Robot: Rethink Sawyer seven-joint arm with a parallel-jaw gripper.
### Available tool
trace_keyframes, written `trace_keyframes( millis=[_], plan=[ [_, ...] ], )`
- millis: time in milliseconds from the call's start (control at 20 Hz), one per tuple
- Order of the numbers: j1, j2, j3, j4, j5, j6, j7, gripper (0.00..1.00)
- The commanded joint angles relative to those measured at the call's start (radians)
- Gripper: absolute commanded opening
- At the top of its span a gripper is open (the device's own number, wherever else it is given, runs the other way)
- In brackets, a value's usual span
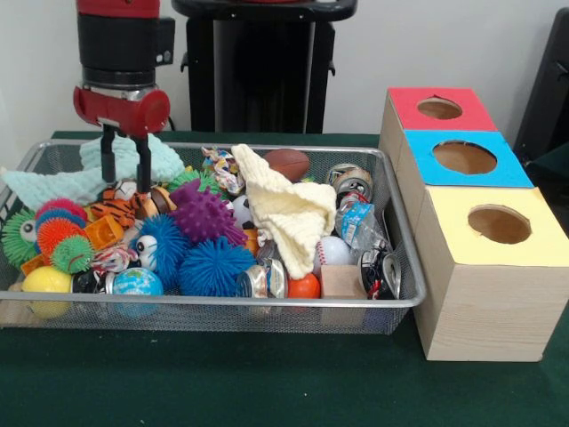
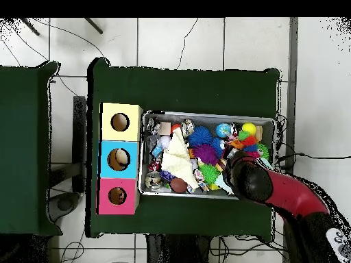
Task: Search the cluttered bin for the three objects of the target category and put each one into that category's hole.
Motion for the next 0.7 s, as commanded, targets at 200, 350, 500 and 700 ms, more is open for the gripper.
trace_keyframes(
  millis=[200,350,500,700],
  plan=[
    [-0.033,-0.052,0.065,0.087,0.019,0.028,0.059,1.00],
    [-0.025,-0.026,0.049,0.067,0.000,0.017,0.054,1.00],
    [-0.020,0.005,0.039,0.056,-0.015,-0.007,0.056,1.00],
    [-0.018,0.040,0.033,0.039,-0.026,-0.030,0.058,1.00]
  ],
)
